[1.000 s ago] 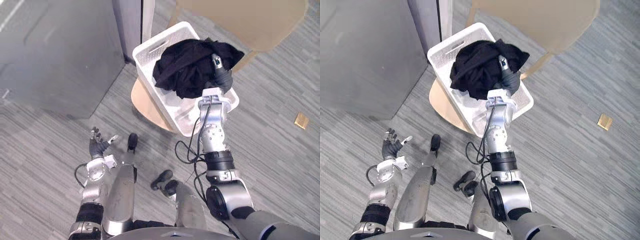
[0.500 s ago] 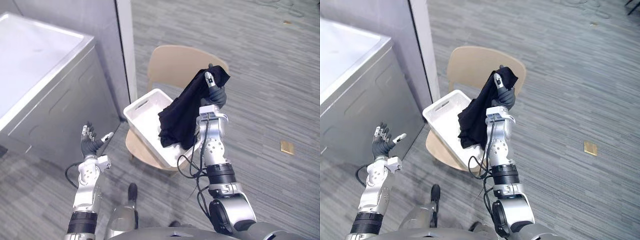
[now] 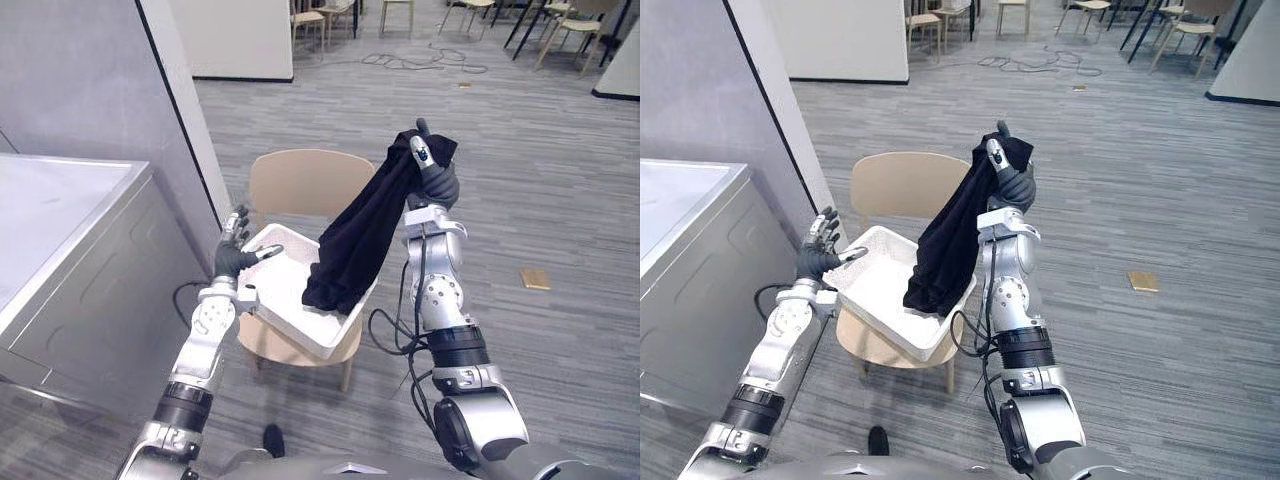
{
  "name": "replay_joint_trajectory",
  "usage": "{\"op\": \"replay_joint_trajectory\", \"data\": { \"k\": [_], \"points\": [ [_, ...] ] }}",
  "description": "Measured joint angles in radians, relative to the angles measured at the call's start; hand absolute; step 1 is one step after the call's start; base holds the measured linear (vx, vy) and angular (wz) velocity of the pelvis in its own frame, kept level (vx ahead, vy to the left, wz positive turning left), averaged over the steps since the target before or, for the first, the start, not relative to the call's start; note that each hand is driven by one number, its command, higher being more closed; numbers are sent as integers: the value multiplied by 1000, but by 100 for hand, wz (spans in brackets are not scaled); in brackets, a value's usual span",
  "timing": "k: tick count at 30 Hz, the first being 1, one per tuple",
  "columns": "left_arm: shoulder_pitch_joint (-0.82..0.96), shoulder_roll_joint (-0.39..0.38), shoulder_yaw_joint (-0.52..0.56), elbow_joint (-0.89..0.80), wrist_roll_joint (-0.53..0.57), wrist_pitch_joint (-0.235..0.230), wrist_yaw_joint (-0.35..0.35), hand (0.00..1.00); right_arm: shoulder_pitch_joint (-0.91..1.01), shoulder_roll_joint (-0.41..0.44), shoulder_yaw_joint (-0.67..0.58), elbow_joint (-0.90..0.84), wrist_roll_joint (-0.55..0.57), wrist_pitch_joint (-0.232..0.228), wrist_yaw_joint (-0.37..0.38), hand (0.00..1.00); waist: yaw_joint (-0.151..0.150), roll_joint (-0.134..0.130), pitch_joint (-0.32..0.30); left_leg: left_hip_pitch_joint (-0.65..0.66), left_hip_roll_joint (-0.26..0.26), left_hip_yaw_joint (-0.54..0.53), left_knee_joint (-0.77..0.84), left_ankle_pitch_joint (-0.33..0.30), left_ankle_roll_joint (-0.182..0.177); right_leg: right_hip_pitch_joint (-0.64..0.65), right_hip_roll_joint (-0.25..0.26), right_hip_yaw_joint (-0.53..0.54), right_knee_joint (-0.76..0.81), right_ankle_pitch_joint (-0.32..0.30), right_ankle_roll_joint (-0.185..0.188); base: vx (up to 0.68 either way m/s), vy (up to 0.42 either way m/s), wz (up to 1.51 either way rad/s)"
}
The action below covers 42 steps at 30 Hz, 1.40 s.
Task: Pick up the laundry basket with both hands and put the clothes into the washing machine.
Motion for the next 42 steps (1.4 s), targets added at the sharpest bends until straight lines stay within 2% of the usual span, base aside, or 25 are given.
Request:
{"op": "replay_joint_trajectory", "data": {
  "k": [9,16,27,31,32,36,42],
  "points": [
    [-218,0,-193,222,28,38,3,0,0,1,67,-73,8,-3,0,100,-27,-3,-2,-20,0,16,-1,-8,-9,-3,10,26,-75,59,-4,-23,27,-8],
    [-343,-25,-321,338,126,60,15,0,0,1,97,-73,12,-6,-6,100,-40,-4,-3,-21,2,31,0,-4,-3,-5,15,42,-91,76,3,21,-8,-7],
    [-433,-137,-447,492,163,74,17,0,0,5,150,-78,19,-12,-12,100,-58,-5,-2,-37,10,36,0,-4,-4,-24,25,51,-96,80,-1,7,-8,-3],
    [-439,-181,-529,523,164,79,20,0,0,5,176,-108,18,-13,-16,100,-66,-10,1,-40,10,39,0,-4,-4,-26,25,52,-100,82,-1,0,-1,-1],
    [-439,-193,-536,530,164,81,19,100,0,7,180,-108,18,-13,-16,100,-67,-11,1,-40,10,39,0,-4,-4,-26,25,52,-101,82,-1,0,0,0],
    [-440,-247,-577,540,163,82,7,100,0,11,179,-107,19,-22,-21,100,-78,-12,2,-41,10,39,0,-4,-4,-25,25,50,-103,82,-1,0,0,0],
    [-463,-247,-606,540,135,82,10,100,0,10,178,-108,19,-46,-27,100,-91,-16,5,-41,10,38,0,-5,-5,-25,25,49,-103,82,0,0,0,0]
  ]
}}
